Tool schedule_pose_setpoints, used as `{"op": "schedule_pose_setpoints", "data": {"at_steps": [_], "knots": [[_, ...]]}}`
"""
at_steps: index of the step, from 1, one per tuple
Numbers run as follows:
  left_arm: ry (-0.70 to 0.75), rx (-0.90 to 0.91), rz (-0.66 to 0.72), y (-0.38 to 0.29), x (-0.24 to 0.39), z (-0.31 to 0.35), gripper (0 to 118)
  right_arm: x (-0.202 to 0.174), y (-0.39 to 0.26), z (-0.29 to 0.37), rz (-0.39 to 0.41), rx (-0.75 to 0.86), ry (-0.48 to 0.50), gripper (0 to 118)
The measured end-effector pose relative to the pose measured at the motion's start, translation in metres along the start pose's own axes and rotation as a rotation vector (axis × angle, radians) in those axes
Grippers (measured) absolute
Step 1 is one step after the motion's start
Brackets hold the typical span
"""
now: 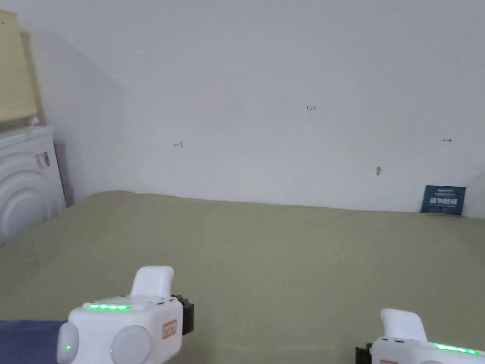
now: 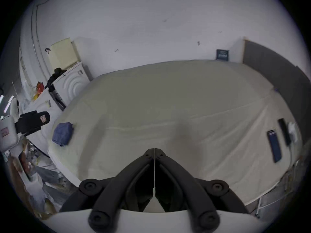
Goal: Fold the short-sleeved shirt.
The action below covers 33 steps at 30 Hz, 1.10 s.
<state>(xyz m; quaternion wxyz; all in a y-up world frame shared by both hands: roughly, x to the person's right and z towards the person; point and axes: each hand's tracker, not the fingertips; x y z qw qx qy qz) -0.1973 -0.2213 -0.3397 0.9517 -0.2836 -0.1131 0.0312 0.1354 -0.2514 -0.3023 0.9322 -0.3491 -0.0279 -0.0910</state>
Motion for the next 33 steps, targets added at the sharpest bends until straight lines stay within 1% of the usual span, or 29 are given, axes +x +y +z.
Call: {"op": "schedule_pose_setpoints", "data": {"at_steps": [2, 5, 8, 10, 11, 14, 15, 16, 17, 18, 19, 20, 21, 22, 24, 28, 33], "knots": [[0.007, 0.023, -0.014, -0.014, 0.029, 0.001, 0, 0.015, -0.001, 0.008, 0.003, 0.03, -0.063, 1], [0.013, 0.029, -0.034, -0.024, 0.06, 0.001, 0, 0.028, -0.002, 0.017, 0.006, 0.07, -0.095, 1], [0.024, 0.018, -0.096, -0.022, 0.077, 0.002, 0, 0.032, -0.001, 0.024, 0.001, 0.116, -0.118, 1], [0.036, 0.044, -0.091, -0.016, 0.079, 0.009, 0, 0.034, 0.007, 0.029, 0.003, 0.143, -0.121, 1], [0.035, 0.059, -0.086, -0.012, 0.078, 0.013, 0, 0.033, 0.013, 0.033, 0.009, 0.161, -0.141, 1], [0.049, 0.132, -0.097, 0.006, 0.079, 0.026, 1, 0.034, 0.03, 0.046, 0.034, 0.269, -0.186, 1], [0.063, 0.171, -0.111, 0.011, 0.079, 0.031, 3, 0.033, 0.036, 0.054, 0.043, 0.322, -0.193, 2], [0.082, 0.197, -0.122, 0.019, 0.074, 0.027, 14, 0.032, 0.041, 0.06, 0.045, 0.369, -0.197, 8], [0.093, 0.233, -0.122, 0.022, 0.073, 0.03, 30, 0.032, 0.044, 0.064, 0.051, 0.42, -0.2, 24], [0.101, 0.269, -0.112, 0.024, 0.071, 0.032, 56, 0.032, 0.046, 0.067, 0.06, 0.471, -0.209, 52], [0.097, 0.296, -0.094, 0.026, 0.069, 0.031, 100, 0.033, 0.047, 0.063, 0.086, 0.49, -0.198, 95], [0.099, 0.306, -0.07, 0.029, 0.066, 0.025, 118, 0.034, 0.048, 0.061, 0.099, 0.493, -0.201, 114], [0.112, 0.308, -0.044, 0.03, 0.066, 0.021, 118, 0.034, 0.046, 0.059, 0.101, 0.49, -0.211, 117], [0.103, 0.372, -0.033, 0.03, 0.062, 0.024, 118, 0.034, 0.04, 0.058, 0.117, 0.483, -0.201, 118], [0.069, 0.35, -0.019, 0.028, 0.059, 0.02, 118, 0.031, 0.035, 0.061, 0.104, 0.517, -0.215, 118], [0.102, 0.36, -0.025, 0.018, 0.059, 0.019, 118, 0.034, 0.017, 0.056, 0.089, 0.523, -0.253, 118], [0.101, 0.367, -0.031, 0.016, 0.061, 0.022, 118, 0.033, 0.008, 0.057, 0.085, 0.555, -0.279, 118]]}}
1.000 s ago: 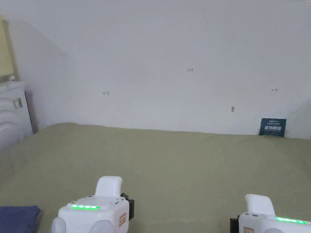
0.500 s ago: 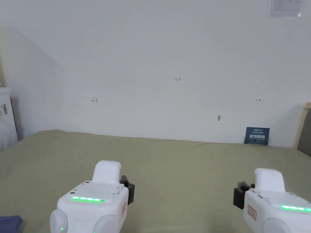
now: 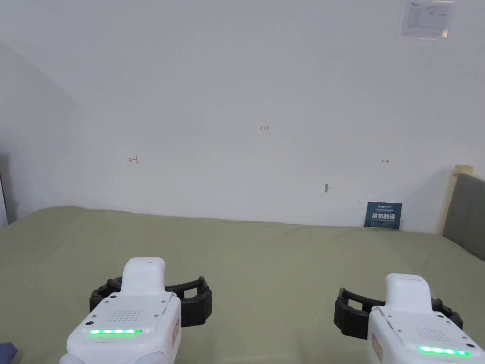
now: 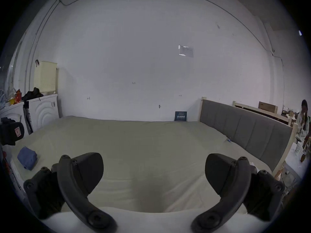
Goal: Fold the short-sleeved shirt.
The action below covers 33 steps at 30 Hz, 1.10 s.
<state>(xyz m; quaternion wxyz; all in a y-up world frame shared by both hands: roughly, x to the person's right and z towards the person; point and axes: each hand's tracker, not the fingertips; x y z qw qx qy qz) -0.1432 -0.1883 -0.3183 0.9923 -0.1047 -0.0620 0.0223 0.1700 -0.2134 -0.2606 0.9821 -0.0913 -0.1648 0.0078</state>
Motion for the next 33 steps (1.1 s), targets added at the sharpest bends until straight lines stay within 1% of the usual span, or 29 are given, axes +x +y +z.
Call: {"op": "schedule_pose_setpoints", "data": {"at_steps": [4, 7, 10, 13, 16, 19, 20, 24, 27, 30, 32, 33], "knots": [[-0.003, 0.025, -0.041, 0.002, 0.004, 0.0, 118, 0.0, -0.001, 0.009, -0.021, 0.037, 0.077, 118], [0.003, 0.023, -0.046, 0.0, 0.007, 0.003, 118, -0.001, 0.005, 0.01, -0.029, 0.03, 0.077, 118], [-0.021, 0.023, -0.045, -0.002, 0.009, 0.007, 118, -0.003, 0.013, 0.012, -0.04, 0.044, 0.08, 118], [0.001, 0.021, -0.05, -0.009, 0.009, 0.006, 118, -0.009, 0.015, 0.013, -0.012, 0.066, 0.056, 118], [0.019, 0.021, -0.039, -0.01, 0.01, 0.01, 118, -0.01, 0.019, 0.015, -0.008, 0.081, 0.082, 118], [0.028, 0.039, -0.018, -0.01, 0.008, 0.01, 118, -0.011, 0.019, 0.014, -0.049, 0.065, 0.115, 118], [0.02, 0.043, -0.015, -0.01, 0.008, 0.011, 118, -0.011, 0.019, 0.015, -0.05, 0.065, 0.117, 118], [0.033, 0.049, -0.046, -0.01, 0.011, 0.014, 118, -0.014, 0.018, 0.013, -0.049, 0.045, 0.13, 118], [0.044, 0.035, -0.024, -0.01, 0.008, 0.014, 118, -0.02, 0.02, 0.011, -0.046, 0.029, 0.114, 118], [0.035, 0.016, -0.009, -0.01, 0.006, 0.013, 118, -0.025, 0.019, 0.01, 0.001, 0.017, 0.064, 118], [0.04, 0.009, -0.008, -0.011, 0.003, 0.01, 118, -0.024, 0.016, 0.01, -0.002, 0.028, 0.053, 118], [0.041, 0.007, -0.008, -0.011, 0.002, 0.01, 118, -0.023, 0.016, 0.01, -0.015, 0.027, 0.05, 118]]}}
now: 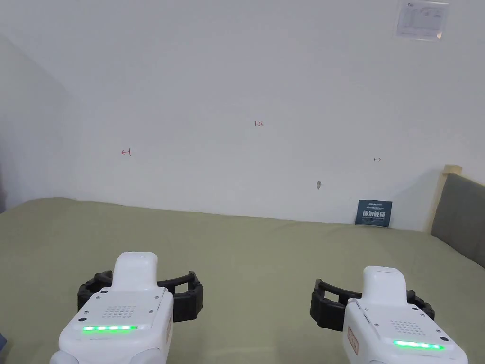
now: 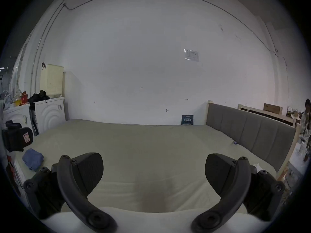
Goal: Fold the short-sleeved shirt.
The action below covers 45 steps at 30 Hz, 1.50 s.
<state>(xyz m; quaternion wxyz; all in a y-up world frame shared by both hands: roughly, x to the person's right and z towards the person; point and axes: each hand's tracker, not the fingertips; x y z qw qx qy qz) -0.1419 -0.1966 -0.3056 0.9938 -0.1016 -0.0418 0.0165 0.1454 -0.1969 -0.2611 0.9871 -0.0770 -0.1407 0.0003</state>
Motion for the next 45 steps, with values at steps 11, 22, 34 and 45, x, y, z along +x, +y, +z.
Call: {"op": "schedule_pose_setpoints", "data": {"at_steps": [11, 22, 34, 45], "knots": [[-0.012, -0.009, 0.027, 0.0, -0.016, -0.006, 118, 0.009, 0.001, -0.003, -0.033, -0.002, -0.013, 118], [-0.026, 0.005, 0.001, 0.005, -0.017, -0.006, 118, 0.018, 0.012, -0.005, -0.066, 0.026, 0.003, 118], [-0.05, -0.015, 0.012, 0.011, -0.016, -0.011, 118, 0.021, 0.011, -0.019, -0.063, -0.1, -0.033, 118], [-0.051, -0.021, 0.005, 0.013, -0.016, -0.009, 118, 0.026, 0.016, -0.029, -0.126, -0.169, -0.032, 118]]}}
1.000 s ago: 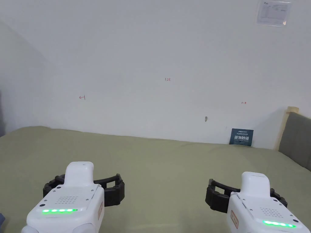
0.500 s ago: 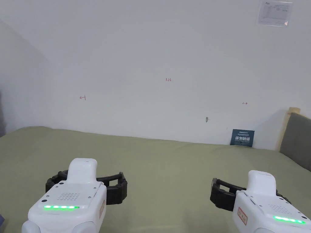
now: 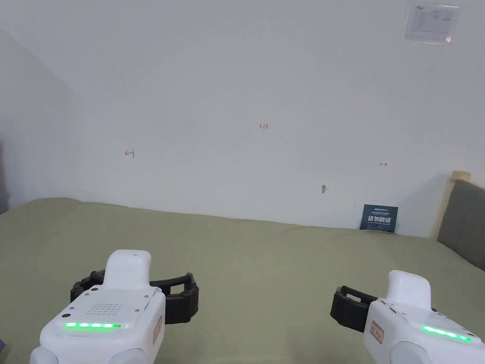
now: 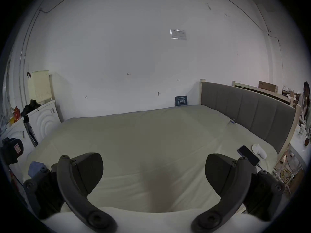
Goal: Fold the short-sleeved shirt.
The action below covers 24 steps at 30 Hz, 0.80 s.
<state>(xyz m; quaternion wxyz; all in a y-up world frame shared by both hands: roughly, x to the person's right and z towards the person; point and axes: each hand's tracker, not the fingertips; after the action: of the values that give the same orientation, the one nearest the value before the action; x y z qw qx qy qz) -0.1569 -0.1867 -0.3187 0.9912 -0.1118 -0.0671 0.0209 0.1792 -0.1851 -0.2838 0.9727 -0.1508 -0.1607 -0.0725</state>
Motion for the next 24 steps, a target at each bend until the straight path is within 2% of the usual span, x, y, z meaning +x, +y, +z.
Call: {"op": "schedule_pose_setpoints", "data": {"at_steps": [8, 12, 18, 24], "knots": [[-0.005, -0.006, -0.007, 0.002, 0.001, -0.002, 118, 0.006, 0.009, 0.004, -0.009, 0.027, 0.081, 118], [-0.009, -0.013, -0.011, 0.002, 0.003, -0.003, 118, 0.005, 0.012, 0.006, -0.029, 0.026, 0.068, 118], [-0.009, -0.012, -0.015, -0.001, 0.003, -0.002, 118, 0.001, 0.011, 0.014, -0.015, 0.024, 0.08, 118], [-0.03, -0.015, 0.028, -0.001, 0.0, 0.002, 118, -0.008, 0.008, 0.023, 0.037, 0.019, 0.109, 118]]}}
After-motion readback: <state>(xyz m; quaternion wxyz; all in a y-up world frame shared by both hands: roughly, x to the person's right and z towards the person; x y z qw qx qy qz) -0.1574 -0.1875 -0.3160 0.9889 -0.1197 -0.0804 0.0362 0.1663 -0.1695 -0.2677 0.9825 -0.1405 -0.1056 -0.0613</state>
